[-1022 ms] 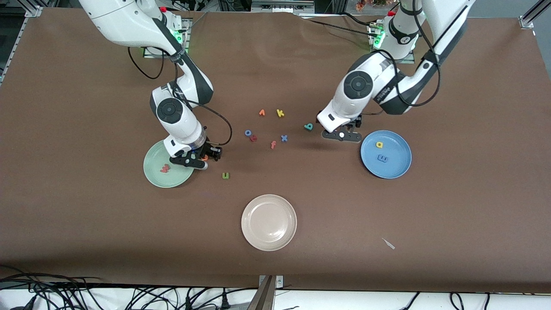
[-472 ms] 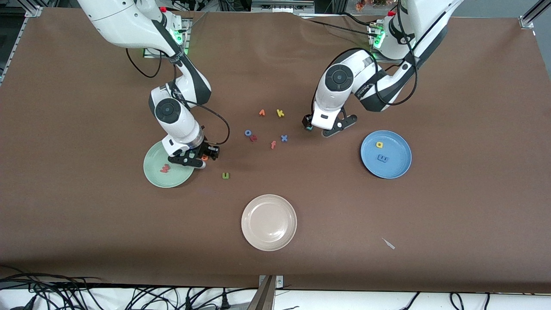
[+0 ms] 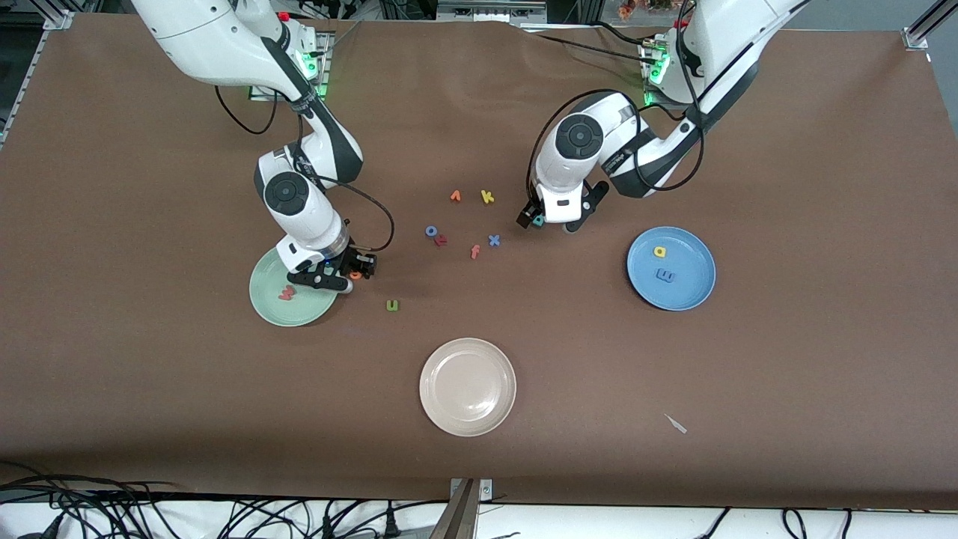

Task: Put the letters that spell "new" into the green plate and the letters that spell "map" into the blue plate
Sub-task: 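Grasp the orange e with the right gripper while the left gripper grasps the p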

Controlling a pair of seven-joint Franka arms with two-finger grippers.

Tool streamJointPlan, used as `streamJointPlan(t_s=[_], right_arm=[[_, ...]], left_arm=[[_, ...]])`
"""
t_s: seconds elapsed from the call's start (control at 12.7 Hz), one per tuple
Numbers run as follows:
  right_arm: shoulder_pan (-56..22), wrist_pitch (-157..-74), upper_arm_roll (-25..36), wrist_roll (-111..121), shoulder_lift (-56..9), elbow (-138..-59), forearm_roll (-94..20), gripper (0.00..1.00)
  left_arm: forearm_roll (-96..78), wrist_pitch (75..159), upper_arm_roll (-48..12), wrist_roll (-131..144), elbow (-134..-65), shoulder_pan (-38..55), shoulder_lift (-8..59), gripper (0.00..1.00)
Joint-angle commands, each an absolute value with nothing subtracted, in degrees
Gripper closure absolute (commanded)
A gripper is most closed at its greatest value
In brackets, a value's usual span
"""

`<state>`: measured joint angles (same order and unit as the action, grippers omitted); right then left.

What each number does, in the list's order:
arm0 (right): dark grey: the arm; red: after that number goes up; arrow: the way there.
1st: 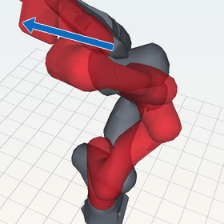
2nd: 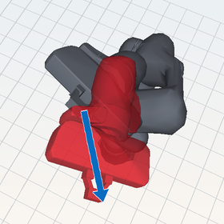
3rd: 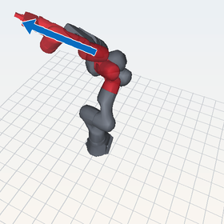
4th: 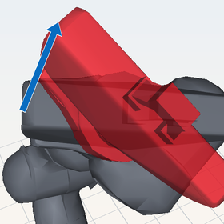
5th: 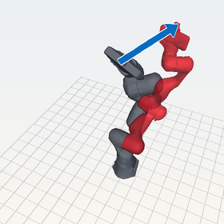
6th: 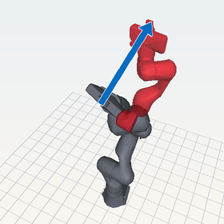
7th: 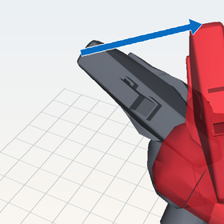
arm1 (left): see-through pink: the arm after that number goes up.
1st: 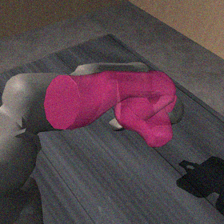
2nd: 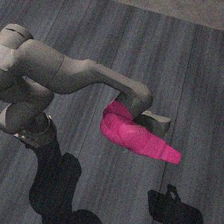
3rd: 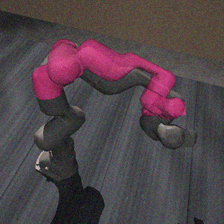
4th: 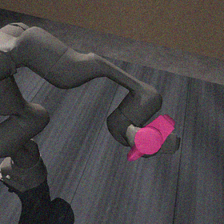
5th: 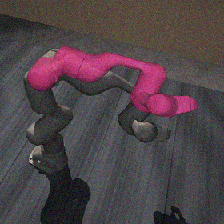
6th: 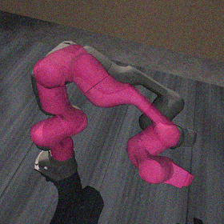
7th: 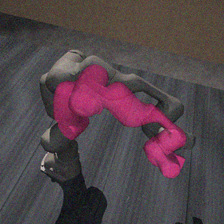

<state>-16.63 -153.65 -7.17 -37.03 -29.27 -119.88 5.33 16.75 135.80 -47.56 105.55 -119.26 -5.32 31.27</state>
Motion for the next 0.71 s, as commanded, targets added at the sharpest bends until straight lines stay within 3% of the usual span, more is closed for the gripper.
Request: streamJointPlan(t_s=[0.0,0.08,0.63], right_arm=[[-16.44,-156.00,-7.12,-36.12,-28.21,-121.99,5.63,0.46],[-16.44,-156.79,-7.12,-36.12,-28.39,-122.17,5.63,0.49],[-16.44,-158.37,-7.03,-36.21,-28.21,-123.83,5.62,0.72]], left_arm=[[16.61,138.33,-46.41,107.84,-119.36,-4.49,33.57,0.14],[16.61,139.30,-45.88,108.10,-119.36,-3.87,34.18,0.20],[18.72,142.64,-40.96,108.19,-119.36,-1.41,37.17,0.26]])
